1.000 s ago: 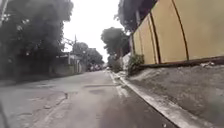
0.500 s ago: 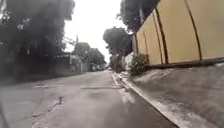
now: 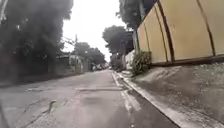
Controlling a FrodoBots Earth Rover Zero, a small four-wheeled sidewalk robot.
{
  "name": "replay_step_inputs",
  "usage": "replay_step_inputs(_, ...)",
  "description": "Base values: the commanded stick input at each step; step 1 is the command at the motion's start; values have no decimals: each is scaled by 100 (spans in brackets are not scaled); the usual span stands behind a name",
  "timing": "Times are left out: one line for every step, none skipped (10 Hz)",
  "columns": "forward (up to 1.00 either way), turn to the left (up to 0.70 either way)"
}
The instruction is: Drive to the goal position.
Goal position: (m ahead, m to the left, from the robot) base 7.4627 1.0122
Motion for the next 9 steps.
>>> replay_step_inputs(70,0)
replay_step_inputs(70,0)
replay_step_inputs(70,0)
replay_step_inputs(70,0)
replay_step_inputs(70,0)
replay_step_inputs(70,0)
replay_step_inputs(70,0)
replay_step_inputs(70,0)
replay_step_inputs(70,0)
